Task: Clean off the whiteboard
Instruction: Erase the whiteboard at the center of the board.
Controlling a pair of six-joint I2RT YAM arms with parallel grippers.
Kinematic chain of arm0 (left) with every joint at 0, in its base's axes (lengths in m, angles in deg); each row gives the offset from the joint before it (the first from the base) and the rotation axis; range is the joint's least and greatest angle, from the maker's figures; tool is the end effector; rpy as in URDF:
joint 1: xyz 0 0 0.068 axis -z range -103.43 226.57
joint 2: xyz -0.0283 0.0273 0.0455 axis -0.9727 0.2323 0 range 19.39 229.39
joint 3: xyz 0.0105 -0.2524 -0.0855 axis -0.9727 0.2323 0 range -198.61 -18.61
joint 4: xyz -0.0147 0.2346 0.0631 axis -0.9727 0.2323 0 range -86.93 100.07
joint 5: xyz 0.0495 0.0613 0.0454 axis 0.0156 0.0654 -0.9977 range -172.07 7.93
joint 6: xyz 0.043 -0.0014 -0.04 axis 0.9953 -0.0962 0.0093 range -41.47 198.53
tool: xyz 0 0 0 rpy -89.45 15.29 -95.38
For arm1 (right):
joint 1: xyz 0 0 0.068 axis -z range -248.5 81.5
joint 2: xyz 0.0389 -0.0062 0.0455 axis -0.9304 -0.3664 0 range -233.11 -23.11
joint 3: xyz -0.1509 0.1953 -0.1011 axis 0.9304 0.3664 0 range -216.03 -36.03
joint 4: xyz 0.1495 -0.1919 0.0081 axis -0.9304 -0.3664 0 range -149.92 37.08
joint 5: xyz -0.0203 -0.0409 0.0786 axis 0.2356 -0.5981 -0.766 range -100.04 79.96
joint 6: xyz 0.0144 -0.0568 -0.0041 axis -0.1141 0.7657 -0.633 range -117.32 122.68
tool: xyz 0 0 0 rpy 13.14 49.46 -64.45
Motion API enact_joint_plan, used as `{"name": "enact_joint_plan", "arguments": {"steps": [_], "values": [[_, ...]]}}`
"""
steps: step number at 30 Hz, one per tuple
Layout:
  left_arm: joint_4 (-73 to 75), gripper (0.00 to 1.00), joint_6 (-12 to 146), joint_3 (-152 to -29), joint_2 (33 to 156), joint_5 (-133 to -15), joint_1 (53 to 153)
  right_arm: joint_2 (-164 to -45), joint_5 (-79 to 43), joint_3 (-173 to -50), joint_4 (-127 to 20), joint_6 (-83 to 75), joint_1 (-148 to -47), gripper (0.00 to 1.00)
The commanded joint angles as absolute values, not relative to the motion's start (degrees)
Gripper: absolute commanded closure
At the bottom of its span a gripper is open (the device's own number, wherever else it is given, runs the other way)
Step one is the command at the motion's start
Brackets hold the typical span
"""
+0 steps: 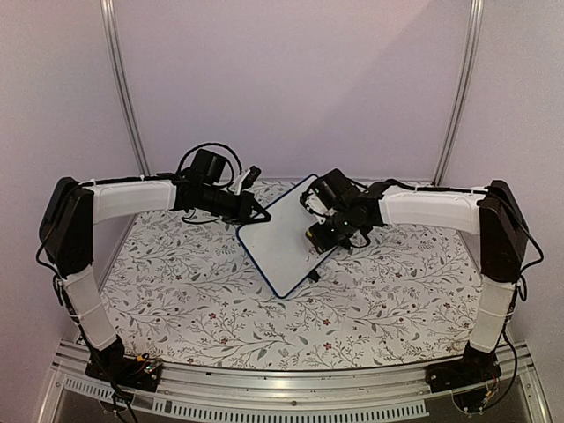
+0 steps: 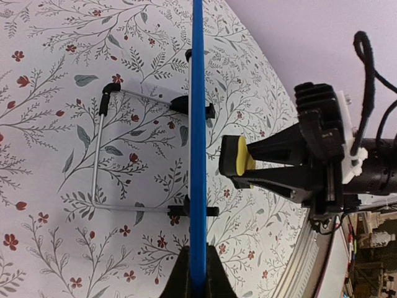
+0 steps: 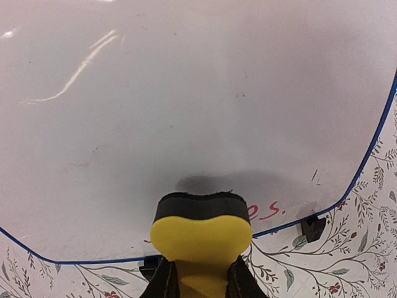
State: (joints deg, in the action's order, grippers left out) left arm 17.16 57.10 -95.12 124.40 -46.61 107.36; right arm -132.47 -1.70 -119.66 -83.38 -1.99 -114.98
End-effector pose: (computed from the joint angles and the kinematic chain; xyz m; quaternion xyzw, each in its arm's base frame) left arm 0.3256 -0.2228 0.2339 0.1932 0.8592 -0.4189 0.2212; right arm 0.2795 0.2853 0.2163 -0.3207 0.8990 0.0624 0.2917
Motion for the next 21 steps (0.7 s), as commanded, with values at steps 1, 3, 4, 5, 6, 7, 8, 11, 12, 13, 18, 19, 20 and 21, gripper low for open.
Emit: {"name": "enact_joint_plan", "arguments": {"steps": [1, 3, 4, 5, 6, 7, 8, 11, 12, 13, 18, 19, 20, 21], "values": [[19.5, 1.00, 59.3, -95.4, 124.7, -47.4, 108.7, -136.2, -2.3, -120.7, -83.8, -1.9, -114.6, 0.80], [19.6, 1.00, 59.3, -95.4, 124.7, -47.3, 108.7, -136.9, -2.6, -120.2, -84.3, -2.0, -114.6, 0.80], [19.5, 1.00, 59.3, -95.4, 124.8, -47.3, 108.7, -137.1, -2.8, -119.9, -84.7, -2.0, -114.7, 0.80], [19.5, 1.00, 59.2, -95.4, 124.8, -47.2, 108.7, -137.1, -3.2, -119.3, -84.8, -2.1, -114.7, 0.80], [19.5, 1.00, 59.1, -95.4, 124.7, -47.2, 108.7, -136.9, -3.5, -118.5, -84.8, -2.2, -114.6, 0.80], [19.5, 1.00, 59.1, -95.4, 124.7, -47.1, 108.7, -136.6, -3.5, -117.7, -85.0, -2.3, -114.6, 0.80], [19.5, 1.00, 59.1, -95.4, 124.8, -47.1, 108.7, -136.4, -3.5, -116.9, -85.1, -2.5, -114.6, 0.80], [19.5, 1.00, 59.0, -95.4, 124.8, -47.2, 108.7, -135.2, -3.8, -114.3, -85.9, -2.7, -114.6, 0.80], [19.5, 1.00, 59.1, -95.4, 124.7, -47.1, 108.7, -134.8, -4.0, -113.0, -86.1, -3.0, -114.6, 0.80], [19.5, 1.00, 59.1, -95.4, 124.7, -47.1, 108.7, -134.3, -4.1, -112.1, -86.2, -3.2, -114.6, 0.80], [19.5, 1.00, 59.0, -95.5, 124.7, -47.1, 108.8, -132.4, -4.0, -108.9, -86.2, -3.9, -114.6, 0.80], [19.5, 1.00, 59.0, -95.4, 124.7, -47.1, 108.7, -132.2, -4.0, -109.0, -86.2, -3.9, -114.6, 0.80], [19.5, 1.00, 59.0, -95.4, 124.7, -47.2, 108.7, -132.1, -4.1, -109.5, -86.1, -3.9, -114.6, 0.80], [19.5, 1.00, 59.1, -95.4, 124.7, -47.2, 108.7, -132.1, -4.1, -110.1, -85.9, -4.0, -114.6, 0.80]]}}
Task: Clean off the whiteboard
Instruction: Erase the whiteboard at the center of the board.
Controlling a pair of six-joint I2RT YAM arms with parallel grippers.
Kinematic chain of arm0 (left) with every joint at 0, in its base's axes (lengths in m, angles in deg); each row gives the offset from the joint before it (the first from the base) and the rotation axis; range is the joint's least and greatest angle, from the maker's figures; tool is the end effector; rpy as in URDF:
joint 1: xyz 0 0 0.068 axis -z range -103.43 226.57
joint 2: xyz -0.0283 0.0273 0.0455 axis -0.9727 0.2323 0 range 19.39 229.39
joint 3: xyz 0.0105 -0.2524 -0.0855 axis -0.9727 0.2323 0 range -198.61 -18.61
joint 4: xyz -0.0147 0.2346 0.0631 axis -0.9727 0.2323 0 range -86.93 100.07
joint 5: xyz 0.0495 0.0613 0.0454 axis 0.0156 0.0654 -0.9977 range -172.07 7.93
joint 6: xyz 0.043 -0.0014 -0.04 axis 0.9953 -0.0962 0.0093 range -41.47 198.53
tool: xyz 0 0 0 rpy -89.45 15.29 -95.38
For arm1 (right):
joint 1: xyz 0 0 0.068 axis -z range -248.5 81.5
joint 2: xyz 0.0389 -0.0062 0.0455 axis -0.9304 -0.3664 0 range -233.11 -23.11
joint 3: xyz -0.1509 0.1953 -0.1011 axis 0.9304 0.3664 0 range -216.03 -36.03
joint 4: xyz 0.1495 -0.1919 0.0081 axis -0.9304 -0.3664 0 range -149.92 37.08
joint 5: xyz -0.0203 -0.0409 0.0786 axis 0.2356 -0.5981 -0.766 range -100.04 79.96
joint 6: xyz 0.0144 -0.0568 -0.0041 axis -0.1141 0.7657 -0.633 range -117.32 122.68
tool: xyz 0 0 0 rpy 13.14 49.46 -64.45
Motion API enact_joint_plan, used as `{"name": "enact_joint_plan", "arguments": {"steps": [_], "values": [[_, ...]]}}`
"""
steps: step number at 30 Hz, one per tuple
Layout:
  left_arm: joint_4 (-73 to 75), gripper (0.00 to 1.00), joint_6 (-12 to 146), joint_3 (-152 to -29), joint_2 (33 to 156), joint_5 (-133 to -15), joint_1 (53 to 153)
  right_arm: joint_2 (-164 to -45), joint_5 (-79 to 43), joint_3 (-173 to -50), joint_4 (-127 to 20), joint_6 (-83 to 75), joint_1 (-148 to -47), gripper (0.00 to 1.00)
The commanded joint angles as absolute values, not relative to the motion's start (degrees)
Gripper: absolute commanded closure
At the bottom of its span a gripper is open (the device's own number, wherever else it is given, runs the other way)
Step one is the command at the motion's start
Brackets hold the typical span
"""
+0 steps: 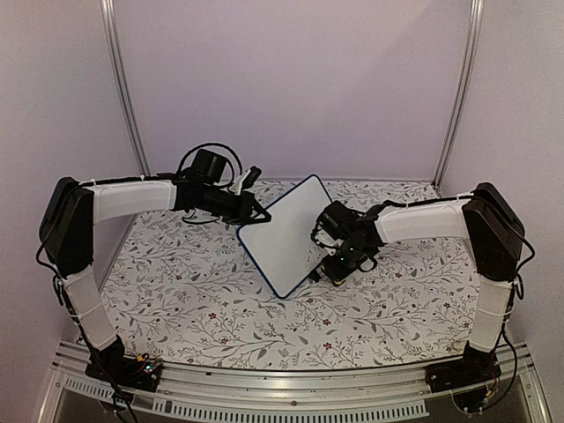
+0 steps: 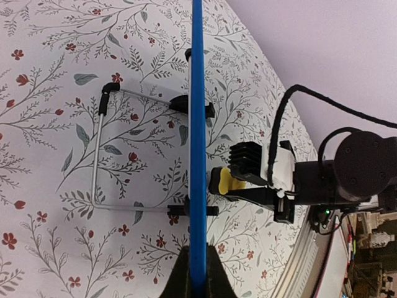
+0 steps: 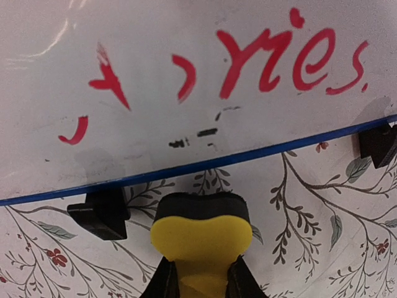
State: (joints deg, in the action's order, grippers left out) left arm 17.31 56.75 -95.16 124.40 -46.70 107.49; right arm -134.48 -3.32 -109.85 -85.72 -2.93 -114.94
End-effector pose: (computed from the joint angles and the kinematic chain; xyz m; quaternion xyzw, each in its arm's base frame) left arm 0.3250 -0.2235 0.2339 0.1911 0.8602 -0.4190 0.2190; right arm 0.2576 0.2636 0.1541 -0.3337 0.9253 0.0228 0.1785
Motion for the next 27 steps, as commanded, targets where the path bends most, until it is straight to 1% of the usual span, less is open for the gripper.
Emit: {"name": "enact_joint_plan", "arguments": {"steps": [1, 6, 10, 13, 18, 27], "values": [[19.4, 1.00, 59.1, -95.4, 124.8, -47.2, 108.9, -131.9, -4.1, -110.9, -85.6, -4.0, -114.6, 0.80], [19.4, 1.00, 59.1, -95.4, 124.9, -47.5, 109.0, -131.4, -4.3, -117.0, -83.8, -3.3, -114.6, 0.80], [19.6, 1.00, 59.3, -95.4, 124.7, -47.8, 108.8, -134.7, -4.6, -122.7, -84.6, -2.2, -114.7, 0.80], [19.8, 1.00, 59.4, -95.5, 124.6, -47.9, 108.9, -137.8, -4.6, -124.2, -85.6, -2.1, -114.6, 0.80], [19.8, 1.00, 59.4, -95.5, 124.7, -47.7, 108.8, -139.0, -4.8, -120.7, -85.8, -2.5, -114.6, 0.80], [19.6, 1.00, 59.1, -95.5, 124.9, -47.2, 108.8, -134.9, -6.8, -110.3, -84.6, -4.0, -114.7, 0.80]]}}
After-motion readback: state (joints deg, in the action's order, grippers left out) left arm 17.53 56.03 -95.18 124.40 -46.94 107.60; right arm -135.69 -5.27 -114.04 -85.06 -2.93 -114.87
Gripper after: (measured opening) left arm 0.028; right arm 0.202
